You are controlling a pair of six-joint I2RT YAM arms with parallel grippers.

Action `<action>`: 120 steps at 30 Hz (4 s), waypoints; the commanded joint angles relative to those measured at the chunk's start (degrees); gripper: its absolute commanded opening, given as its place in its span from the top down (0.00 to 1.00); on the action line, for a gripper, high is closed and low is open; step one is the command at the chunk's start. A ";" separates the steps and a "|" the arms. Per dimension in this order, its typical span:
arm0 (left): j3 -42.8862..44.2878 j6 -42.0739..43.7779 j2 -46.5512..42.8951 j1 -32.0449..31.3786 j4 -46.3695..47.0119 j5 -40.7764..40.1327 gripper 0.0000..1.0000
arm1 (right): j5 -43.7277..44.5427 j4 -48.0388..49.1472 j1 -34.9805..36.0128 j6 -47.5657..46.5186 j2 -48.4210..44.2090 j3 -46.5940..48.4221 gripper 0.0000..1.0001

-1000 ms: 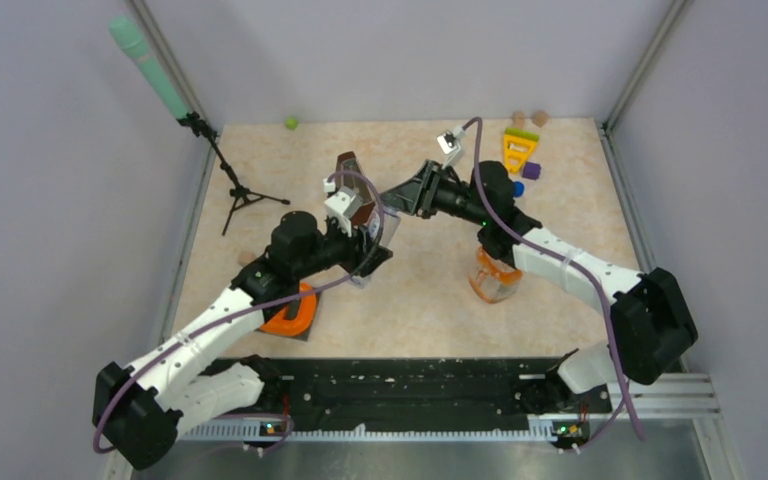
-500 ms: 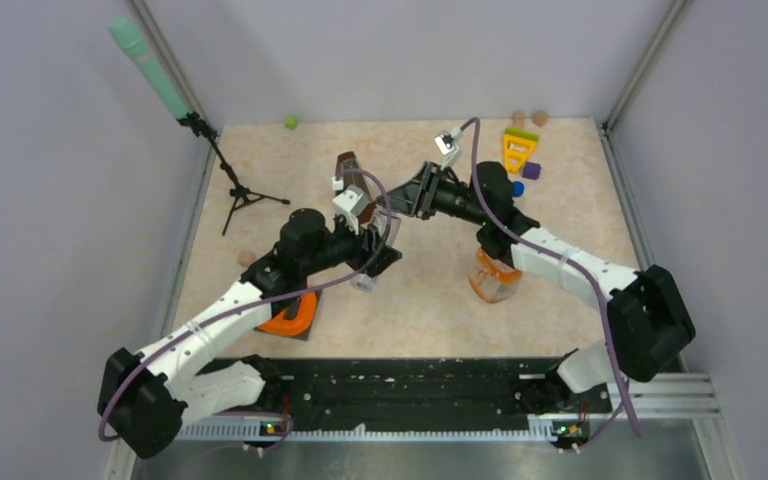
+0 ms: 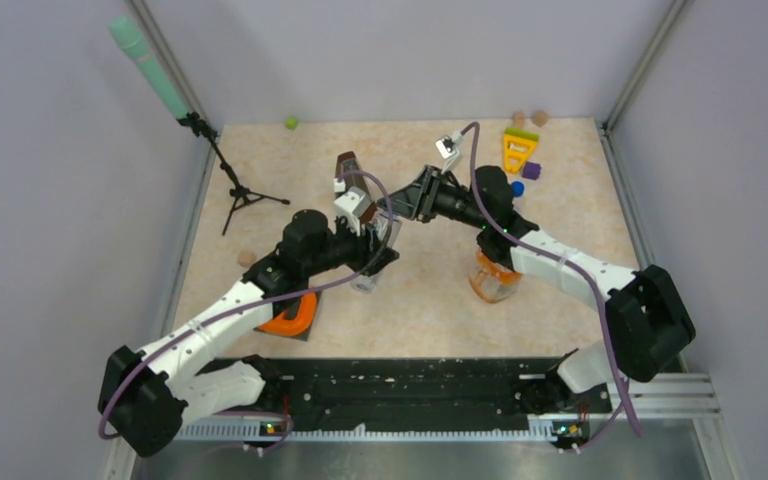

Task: Unscrew the bottle caps
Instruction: Unscrew the bottle cap from the plastic bottle.

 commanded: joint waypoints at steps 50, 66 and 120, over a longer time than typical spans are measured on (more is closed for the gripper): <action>2.04 7.49 -2.28 -1.25 2.54 -4.94 1.00 | 3.57 -0.55 -0.19 1.07 -4.76 -0.01 0.48; 4.18 8.05 1.42 -2.51 2.27 -3.32 1.00 | 3.31 0.38 -0.19 2.21 -2.89 1.50 0.76; 5.19 0.26 5.06 -2.45 12.72 23.57 1.00 | -8.52 26.08 -0.19 -1.32 -11.16 -10.28 1.00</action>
